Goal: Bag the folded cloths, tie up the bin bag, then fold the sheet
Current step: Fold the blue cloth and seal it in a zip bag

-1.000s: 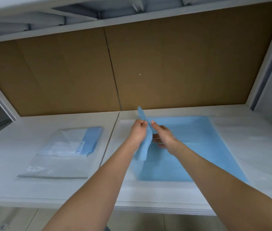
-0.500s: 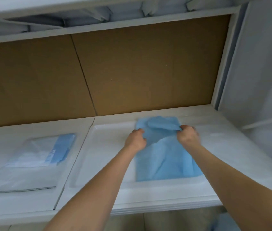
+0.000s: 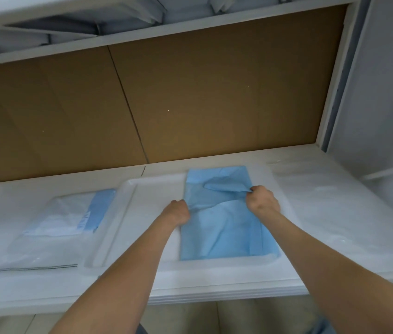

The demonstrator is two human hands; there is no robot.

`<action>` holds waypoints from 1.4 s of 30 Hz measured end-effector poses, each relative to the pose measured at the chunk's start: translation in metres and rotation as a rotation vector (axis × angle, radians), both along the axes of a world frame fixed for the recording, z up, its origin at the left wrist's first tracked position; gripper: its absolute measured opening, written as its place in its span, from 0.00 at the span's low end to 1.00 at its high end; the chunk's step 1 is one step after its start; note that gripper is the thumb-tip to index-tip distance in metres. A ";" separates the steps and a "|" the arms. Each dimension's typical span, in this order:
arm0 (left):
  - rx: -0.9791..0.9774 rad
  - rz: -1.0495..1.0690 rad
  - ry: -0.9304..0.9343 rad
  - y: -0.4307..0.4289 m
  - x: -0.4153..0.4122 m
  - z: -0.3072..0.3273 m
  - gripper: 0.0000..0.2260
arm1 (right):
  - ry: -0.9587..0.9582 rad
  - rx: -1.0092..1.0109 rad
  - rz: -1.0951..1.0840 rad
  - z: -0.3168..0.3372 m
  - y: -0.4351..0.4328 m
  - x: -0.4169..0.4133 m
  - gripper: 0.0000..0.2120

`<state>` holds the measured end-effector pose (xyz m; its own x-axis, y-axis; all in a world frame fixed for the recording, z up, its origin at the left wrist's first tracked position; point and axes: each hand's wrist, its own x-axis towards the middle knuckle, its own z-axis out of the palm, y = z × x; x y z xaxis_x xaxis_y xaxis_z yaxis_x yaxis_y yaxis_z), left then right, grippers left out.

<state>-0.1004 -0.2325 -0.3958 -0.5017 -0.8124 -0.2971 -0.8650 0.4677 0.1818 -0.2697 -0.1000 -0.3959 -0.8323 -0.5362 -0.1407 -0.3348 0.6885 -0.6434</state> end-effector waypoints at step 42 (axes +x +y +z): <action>-0.071 -0.268 0.402 0.066 -0.068 0.009 0.18 | -0.390 -0.312 0.016 -0.003 0.001 -0.002 0.11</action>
